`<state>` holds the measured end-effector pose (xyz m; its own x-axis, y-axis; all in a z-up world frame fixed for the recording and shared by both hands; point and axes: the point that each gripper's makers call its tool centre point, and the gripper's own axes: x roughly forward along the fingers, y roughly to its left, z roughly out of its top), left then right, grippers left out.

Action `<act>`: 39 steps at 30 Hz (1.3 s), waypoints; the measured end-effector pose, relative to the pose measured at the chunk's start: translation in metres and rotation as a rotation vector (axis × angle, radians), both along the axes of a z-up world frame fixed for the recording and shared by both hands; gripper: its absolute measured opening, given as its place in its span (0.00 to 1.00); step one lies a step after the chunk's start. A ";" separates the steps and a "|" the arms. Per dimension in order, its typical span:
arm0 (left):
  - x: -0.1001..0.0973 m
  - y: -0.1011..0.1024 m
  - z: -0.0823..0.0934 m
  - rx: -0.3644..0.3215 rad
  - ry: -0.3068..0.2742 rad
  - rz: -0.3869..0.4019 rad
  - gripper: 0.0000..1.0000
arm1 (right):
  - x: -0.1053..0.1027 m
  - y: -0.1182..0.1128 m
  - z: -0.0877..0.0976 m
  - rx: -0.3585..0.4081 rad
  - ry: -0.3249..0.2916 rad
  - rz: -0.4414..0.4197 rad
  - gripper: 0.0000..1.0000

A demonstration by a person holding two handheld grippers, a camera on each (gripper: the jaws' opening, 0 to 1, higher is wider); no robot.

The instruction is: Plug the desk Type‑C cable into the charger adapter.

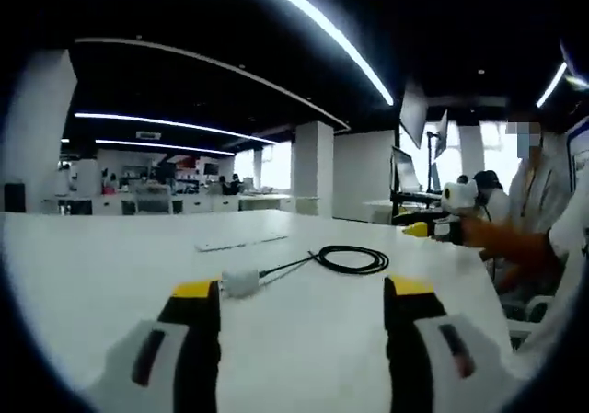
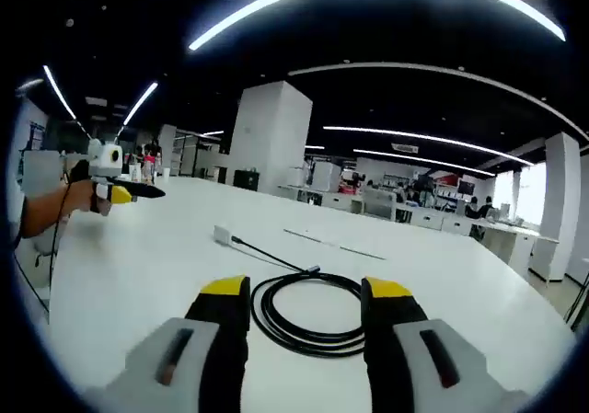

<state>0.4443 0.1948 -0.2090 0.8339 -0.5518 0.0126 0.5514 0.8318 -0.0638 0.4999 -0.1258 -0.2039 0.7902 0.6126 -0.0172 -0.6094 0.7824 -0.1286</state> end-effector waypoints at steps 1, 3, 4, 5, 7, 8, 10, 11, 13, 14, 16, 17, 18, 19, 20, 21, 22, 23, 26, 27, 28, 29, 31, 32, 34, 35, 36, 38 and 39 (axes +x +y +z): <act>-0.008 -0.001 -0.002 0.003 -0.001 -0.002 0.74 | -0.007 0.000 0.001 0.011 -0.004 0.002 0.50; -0.024 0.000 -0.003 0.030 -0.020 0.032 0.74 | -0.020 0.000 0.002 0.026 -0.016 -0.004 0.52; -0.030 0.002 -0.001 0.042 -0.044 0.048 0.75 | -0.026 0.000 0.002 0.031 -0.025 -0.009 0.52; -0.037 0.001 0.001 0.046 -0.057 0.056 0.75 | -0.031 -0.001 0.003 0.039 -0.030 -0.013 0.53; -0.049 -0.003 0.002 0.050 -0.062 0.063 0.77 | -0.037 -0.004 0.006 0.074 -0.034 -0.024 0.56; -0.054 -0.003 0.003 0.049 -0.066 0.068 0.78 | -0.043 -0.004 0.008 0.096 -0.034 -0.023 0.57; -0.060 -0.003 0.005 0.055 -0.070 0.083 0.79 | -0.051 -0.004 0.007 0.110 -0.032 -0.026 0.59; -0.065 -0.004 0.006 0.057 -0.077 0.094 0.81 | -0.056 -0.006 0.005 0.117 -0.031 -0.037 0.59; -0.071 -0.003 0.007 0.039 -0.084 0.103 0.81 | -0.064 -0.007 0.003 0.125 -0.041 -0.049 0.61; -0.073 -0.003 0.007 0.029 -0.085 0.109 0.82 | -0.068 -0.008 0.002 0.128 -0.038 -0.054 0.63; -0.076 -0.001 0.006 0.012 -0.088 0.134 0.86 | -0.074 -0.009 -0.001 0.136 -0.034 -0.067 0.67; -0.078 -0.001 0.006 0.007 -0.094 0.138 0.87 | -0.076 -0.008 -0.003 0.136 -0.032 -0.068 0.70; -0.079 0.001 0.006 -0.002 -0.094 0.146 0.88 | -0.079 -0.009 -0.005 0.133 -0.028 -0.071 0.71; -0.080 0.001 0.004 -0.009 -0.090 0.155 0.88 | -0.081 -0.009 -0.007 0.133 -0.028 -0.077 0.71; -0.082 0.002 0.002 -0.016 -0.087 0.162 0.89 | -0.085 -0.010 -0.008 0.142 -0.030 -0.084 0.72; -0.083 0.004 0.000 -0.035 -0.086 0.173 0.90 | -0.088 -0.010 -0.009 0.152 -0.032 -0.084 0.73; -0.083 0.005 -0.001 -0.045 -0.084 0.177 0.92 | -0.090 -0.010 -0.009 0.158 -0.032 -0.085 0.75; -0.084 0.006 -0.004 -0.058 -0.070 0.184 0.93 | -0.091 -0.010 -0.010 0.165 -0.033 -0.090 0.79; -0.085 0.011 -0.006 -0.084 -0.060 0.206 0.98 | -0.095 -0.013 -0.011 0.185 -0.040 -0.113 0.91; -0.086 0.012 -0.007 -0.091 -0.058 0.219 0.99 | -0.096 -0.014 -0.012 0.191 -0.045 -0.119 0.94; -0.088 0.013 -0.007 -0.092 -0.060 0.226 0.99 | -0.097 -0.015 -0.013 0.194 -0.047 -0.128 0.96; -0.089 0.013 -0.008 -0.092 -0.064 0.231 0.99 | -0.098 -0.016 -0.013 0.196 -0.045 -0.132 0.98; -0.091 0.017 -0.009 -0.098 -0.067 0.247 0.99 | -0.101 -0.019 -0.015 0.211 -0.047 -0.145 0.99; -0.093 0.018 -0.009 -0.103 -0.072 0.253 0.99 | -0.102 -0.020 -0.015 0.216 -0.047 -0.150 1.00; -0.094 0.019 -0.009 -0.109 -0.075 0.257 1.00 | -0.104 -0.021 -0.017 0.217 -0.045 -0.152 1.00; -0.095 0.021 -0.008 -0.115 -0.083 0.267 1.00 | -0.105 -0.021 -0.018 0.214 -0.043 -0.153 1.00; -0.096 0.022 -0.005 -0.116 -0.099 0.276 1.00 | -0.106 -0.021 -0.020 0.210 -0.041 -0.155 1.00; -0.097 0.023 -0.003 -0.111 -0.112 0.285 1.00 | -0.109 -0.020 -0.023 0.206 -0.038 -0.153 1.00; -0.097 0.024 -0.003 -0.104 -0.113 0.289 1.00 | -0.110 -0.020 -0.024 0.208 -0.037 -0.154 1.00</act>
